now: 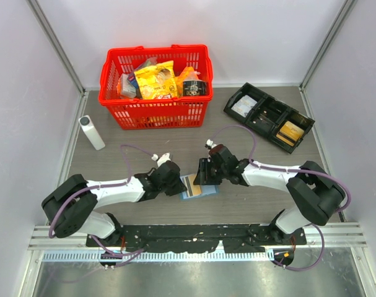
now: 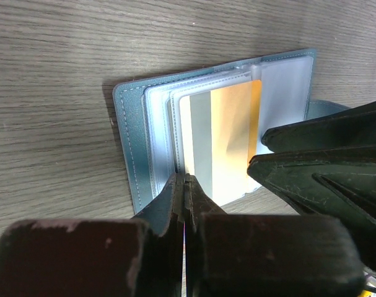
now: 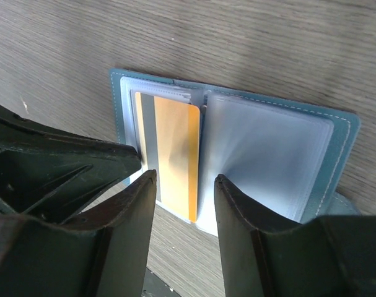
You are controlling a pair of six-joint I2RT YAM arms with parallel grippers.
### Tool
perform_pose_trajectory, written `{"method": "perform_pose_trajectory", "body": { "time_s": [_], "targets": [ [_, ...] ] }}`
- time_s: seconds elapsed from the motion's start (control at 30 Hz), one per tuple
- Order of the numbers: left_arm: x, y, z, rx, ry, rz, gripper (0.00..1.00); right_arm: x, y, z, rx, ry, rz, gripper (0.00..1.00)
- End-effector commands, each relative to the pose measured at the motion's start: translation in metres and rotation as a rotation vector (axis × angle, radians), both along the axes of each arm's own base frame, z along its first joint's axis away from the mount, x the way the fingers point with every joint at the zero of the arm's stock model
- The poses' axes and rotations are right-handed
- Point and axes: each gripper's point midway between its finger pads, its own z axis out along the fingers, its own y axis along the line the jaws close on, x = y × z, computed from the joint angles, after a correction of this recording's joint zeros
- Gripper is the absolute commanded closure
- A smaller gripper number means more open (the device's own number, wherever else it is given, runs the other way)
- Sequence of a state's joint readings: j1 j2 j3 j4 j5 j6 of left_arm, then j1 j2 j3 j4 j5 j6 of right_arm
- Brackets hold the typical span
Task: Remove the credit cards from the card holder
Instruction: Remove the credit card from the card holder.
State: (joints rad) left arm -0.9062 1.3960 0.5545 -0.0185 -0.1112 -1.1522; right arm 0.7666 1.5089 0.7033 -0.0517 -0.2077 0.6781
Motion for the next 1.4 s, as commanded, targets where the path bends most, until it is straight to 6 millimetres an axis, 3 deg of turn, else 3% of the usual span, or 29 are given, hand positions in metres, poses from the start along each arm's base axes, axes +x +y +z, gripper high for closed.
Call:
{"method": "perform_pose_trajectory", "body": {
  "time_s": [0.0, 0.23, 0.5, 0.7, 0.93, 1.03, 1.13, 1.27, 1.37],
  "targets": [
    [-0.008, 0.013, -0.014, 0.050, 0.040, 0.010, 1.00, 0.010, 0.012, 0.024, 0.113, -0.057, -0.002, 0.54],
    [-0.008, 0.019, -0.010, 0.071, 0.028, 0.018, 1.00, 0.015, 0.014, 0.031, 0.154, -0.089, -0.008, 0.57],
    [-0.009, 0.020, -0.012, 0.079, 0.035, 0.014, 1.00, 0.007, 0.014, 0.006, 0.180, -0.039, 0.020, 0.63],
    [-0.009, 0.018, -0.012, 0.078, 0.039, 0.009, 1.00, 0.003, 0.013, -0.001, 0.210, -0.031, 0.030, 0.67],
    [-0.009, 0.018, -0.013, 0.081, 0.042, 0.010, 1.00, 0.000, 0.012, 0.002, 0.294, -0.022, 0.047, 0.81],
    [-0.009, 0.019, -0.012, 0.083, 0.041, 0.012, 1.00, -0.001, 0.011, 0.005, 0.312, -0.026, 0.056, 0.95],
    [-0.008, 0.020, -0.011, 0.088, 0.037, 0.014, 1.00, 0.000, 0.009, 0.007, 0.322, -0.033, 0.057, 0.99],
    [-0.005, 0.017, 0.002, 0.058, 0.008, 0.008, 0.99, -0.001, 0.009, 0.009, 0.329, -0.036, 0.072, 0.99],
    [0.000, 0.008, 0.020, 0.004, -0.036, -0.002, 0.93, -0.004, 0.010, 0.007, 0.331, -0.022, 0.085, 0.99]
  ]
}}
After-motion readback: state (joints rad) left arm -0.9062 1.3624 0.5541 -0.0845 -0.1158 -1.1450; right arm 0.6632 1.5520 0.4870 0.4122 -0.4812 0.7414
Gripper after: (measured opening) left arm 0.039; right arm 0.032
